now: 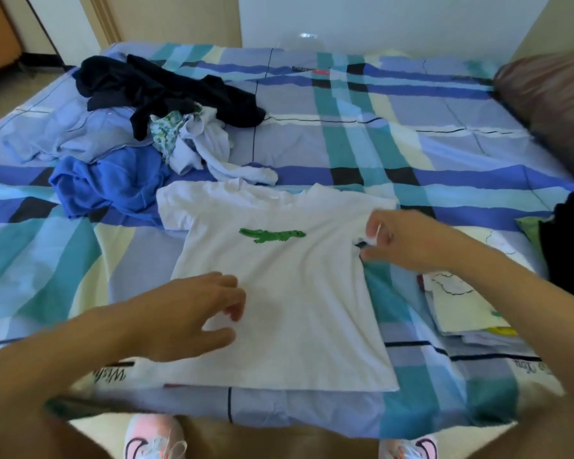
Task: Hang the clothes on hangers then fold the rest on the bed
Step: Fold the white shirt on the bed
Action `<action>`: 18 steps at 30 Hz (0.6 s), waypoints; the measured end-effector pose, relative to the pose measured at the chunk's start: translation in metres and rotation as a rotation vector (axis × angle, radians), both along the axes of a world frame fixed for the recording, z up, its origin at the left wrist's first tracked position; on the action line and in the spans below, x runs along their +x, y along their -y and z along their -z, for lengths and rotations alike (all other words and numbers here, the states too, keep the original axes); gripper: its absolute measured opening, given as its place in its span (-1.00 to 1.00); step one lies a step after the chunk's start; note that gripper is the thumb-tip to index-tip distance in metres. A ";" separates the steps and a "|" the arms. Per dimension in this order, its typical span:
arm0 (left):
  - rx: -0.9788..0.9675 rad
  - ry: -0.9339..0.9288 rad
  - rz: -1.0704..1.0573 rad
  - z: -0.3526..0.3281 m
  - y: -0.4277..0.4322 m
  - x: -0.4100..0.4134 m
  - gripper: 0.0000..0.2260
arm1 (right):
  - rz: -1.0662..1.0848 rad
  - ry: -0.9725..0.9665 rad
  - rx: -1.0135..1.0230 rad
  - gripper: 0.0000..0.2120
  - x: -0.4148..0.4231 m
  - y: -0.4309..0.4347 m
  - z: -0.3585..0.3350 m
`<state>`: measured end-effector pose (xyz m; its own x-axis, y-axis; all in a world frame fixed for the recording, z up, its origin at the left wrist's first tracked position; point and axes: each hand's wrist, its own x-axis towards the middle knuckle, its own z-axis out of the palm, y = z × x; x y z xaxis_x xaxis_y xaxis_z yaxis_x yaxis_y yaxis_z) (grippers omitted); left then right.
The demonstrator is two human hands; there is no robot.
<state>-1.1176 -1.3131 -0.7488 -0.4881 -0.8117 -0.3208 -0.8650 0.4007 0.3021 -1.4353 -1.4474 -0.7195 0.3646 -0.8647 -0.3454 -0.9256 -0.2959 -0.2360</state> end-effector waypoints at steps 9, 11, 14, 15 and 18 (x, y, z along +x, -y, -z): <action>-0.164 -0.158 -0.192 0.048 0.083 -0.121 -0.43 | 0.624 0.611 0.060 0.11 -0.014 0.094 0.067; -0.157 -0.105 -0.202 0.061 0.092 -0.144 -0.35 | 0.577 0.696 0.128 0.04 -0.009 0.089 0.067; -0.174 -0.081 -0.196 0.079 0.091 -0.166 -0.28 | 0.461 0.672 0.266 -0.24 -0.005 0.077 0.061; -0.196 -0.099 -0.207 0.082 0.090 -0.169 -0.26 | 0.429 0.633 0.273 -0.34 -0.006 0.076 0.059; -0.259 -0.122 -0.256 0.088 0.086 -0.168 -0.19 | 0.411 0.538 0.201 -0.43 -0.018 0.082 0.053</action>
<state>-1.2854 -1.3988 -0.8372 -0.2806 -0.9589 -0.0418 -0.9111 0.2524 0.3259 -1.4536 -1.5292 -0.7727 0.1868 -0.9074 -0.3765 -0.6923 0.1503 -0.7057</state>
